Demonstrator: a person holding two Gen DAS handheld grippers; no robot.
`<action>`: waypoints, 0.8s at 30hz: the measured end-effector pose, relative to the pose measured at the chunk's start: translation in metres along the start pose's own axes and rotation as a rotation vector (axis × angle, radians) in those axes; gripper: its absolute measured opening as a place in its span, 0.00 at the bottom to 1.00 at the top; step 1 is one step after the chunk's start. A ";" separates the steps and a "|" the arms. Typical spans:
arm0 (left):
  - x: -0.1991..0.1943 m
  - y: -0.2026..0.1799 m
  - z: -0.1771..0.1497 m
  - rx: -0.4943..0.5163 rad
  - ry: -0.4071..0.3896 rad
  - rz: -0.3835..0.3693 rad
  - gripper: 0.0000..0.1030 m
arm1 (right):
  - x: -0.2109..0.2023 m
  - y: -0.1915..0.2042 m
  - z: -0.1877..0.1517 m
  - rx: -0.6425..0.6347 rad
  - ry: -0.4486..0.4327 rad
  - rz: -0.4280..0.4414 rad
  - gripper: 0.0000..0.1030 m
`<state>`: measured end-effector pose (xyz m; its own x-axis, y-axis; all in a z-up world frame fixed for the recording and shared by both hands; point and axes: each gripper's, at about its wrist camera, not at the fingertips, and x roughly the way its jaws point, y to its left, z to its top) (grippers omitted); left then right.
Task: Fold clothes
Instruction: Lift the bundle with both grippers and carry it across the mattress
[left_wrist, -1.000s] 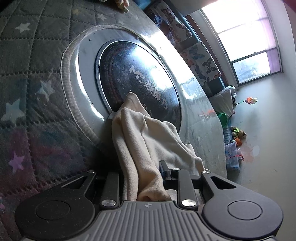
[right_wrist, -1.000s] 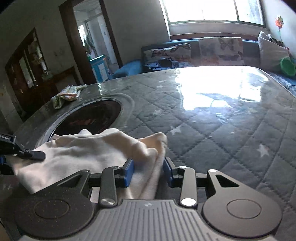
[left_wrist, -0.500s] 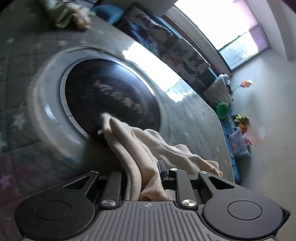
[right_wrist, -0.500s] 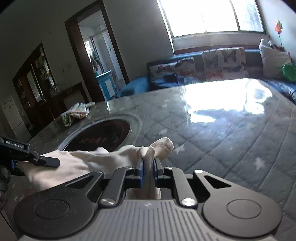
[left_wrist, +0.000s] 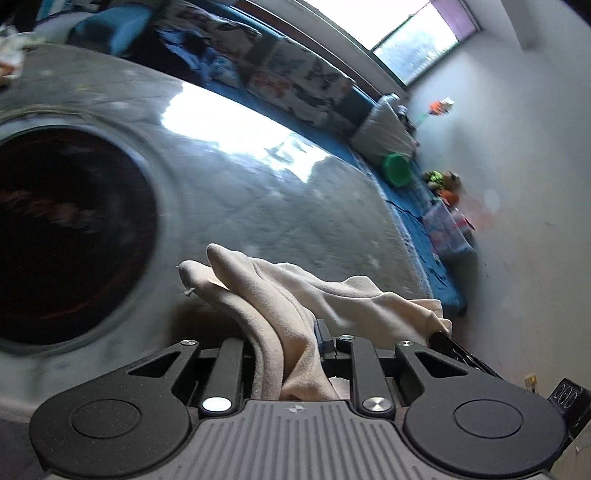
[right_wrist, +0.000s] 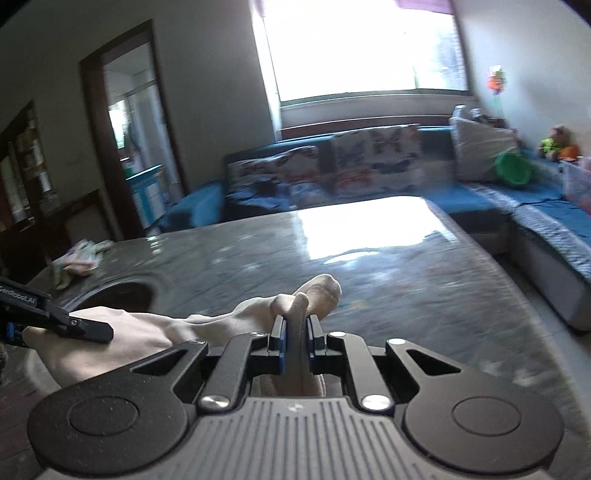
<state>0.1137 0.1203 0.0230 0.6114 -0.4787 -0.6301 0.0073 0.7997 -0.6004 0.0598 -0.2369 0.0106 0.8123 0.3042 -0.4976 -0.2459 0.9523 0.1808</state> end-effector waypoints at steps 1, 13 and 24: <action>0.008 -0.007 0.001 0.008 0.005 -0.008 0.20 | 0.000 -0.006 0.002 0.001 -0.001 -0.018 0.09; 0.081 -0.062 -0.012 0.121 0.100 -0.030 0.20 | 0.004 -0.074 0.015 0.008 0.007 -0.212 0.09; 0.074 -0.050 -0.017 0.219 0.058 0.100 0.50 | 0.029 -0.095 -0.007 0.004 0.082 -0.278 0.17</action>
<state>0.1455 0.0388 -0.0018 0.5710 -0.4083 -0.7122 0.1241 0.9005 -0.4167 0.1030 -0.3183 -0.0266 0.8030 0.0328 -0.5951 -0.0178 0.9994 0.0312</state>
